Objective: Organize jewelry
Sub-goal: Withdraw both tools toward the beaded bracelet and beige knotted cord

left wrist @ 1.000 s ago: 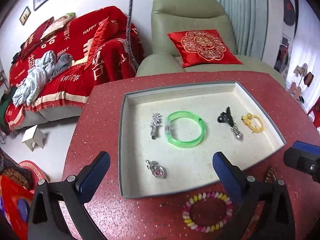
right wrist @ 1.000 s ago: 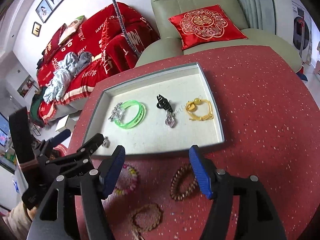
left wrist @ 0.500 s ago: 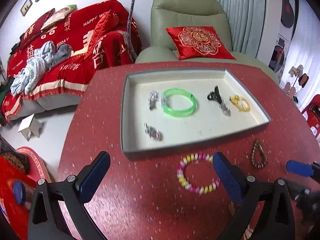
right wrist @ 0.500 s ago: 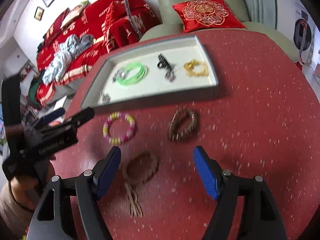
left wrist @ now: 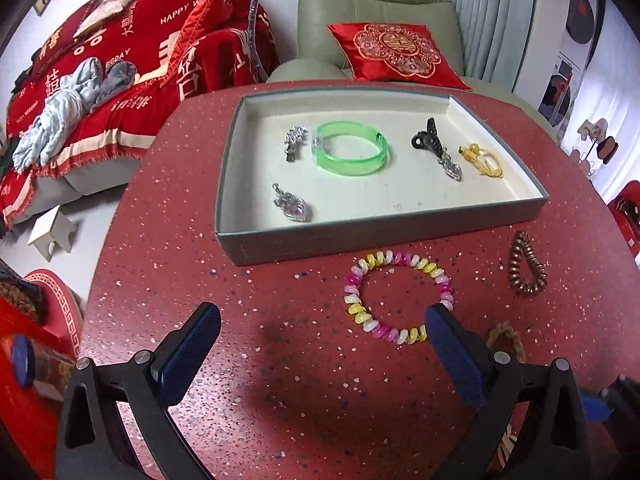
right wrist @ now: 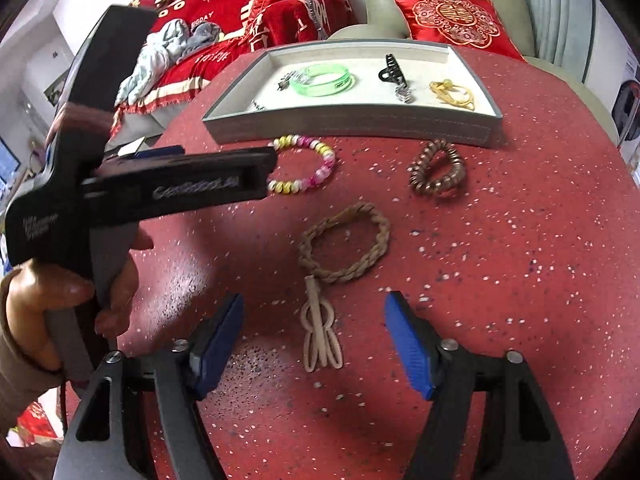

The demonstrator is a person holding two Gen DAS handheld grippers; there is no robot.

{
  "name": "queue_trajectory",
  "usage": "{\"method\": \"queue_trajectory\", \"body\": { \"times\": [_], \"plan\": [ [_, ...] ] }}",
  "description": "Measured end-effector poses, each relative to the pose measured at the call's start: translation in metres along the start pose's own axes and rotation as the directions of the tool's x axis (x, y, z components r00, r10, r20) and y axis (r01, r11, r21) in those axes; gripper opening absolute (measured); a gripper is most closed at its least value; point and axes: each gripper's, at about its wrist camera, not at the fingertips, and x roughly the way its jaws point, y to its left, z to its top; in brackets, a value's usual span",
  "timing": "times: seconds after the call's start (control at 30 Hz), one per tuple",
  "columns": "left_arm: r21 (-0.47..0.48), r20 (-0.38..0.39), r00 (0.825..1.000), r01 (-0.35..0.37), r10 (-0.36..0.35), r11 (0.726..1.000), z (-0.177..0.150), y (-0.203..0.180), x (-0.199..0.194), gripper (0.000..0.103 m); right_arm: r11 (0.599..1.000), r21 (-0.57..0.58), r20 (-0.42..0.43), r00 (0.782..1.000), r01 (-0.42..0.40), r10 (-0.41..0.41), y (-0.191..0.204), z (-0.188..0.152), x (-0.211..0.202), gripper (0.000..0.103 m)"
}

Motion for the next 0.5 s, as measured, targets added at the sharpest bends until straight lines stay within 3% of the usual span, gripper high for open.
{"method": "queue_trajectory", "body": {
  "times": [0.17, 0.5],
  "plan": [
    [0.011, -0.013, 1.000, 0.006, -0.005, 1.000, -0.001, -0.004, 0.008, 0.103, 1.000, -0.013, -0.003, 1.000, 0.016, -0.016, 0.005, -0.006, 0.002, 0.055],
    [0.012, -0.042, 0.999, 0.031, -0.030, 0.999, 0.001, -0.008, 0.020, 0.103, 0.996, -0.072, 0.009, 0.998, 0.060, -0.060, 0.019, -0.007, 0.006, 0.043]
  ]
}}
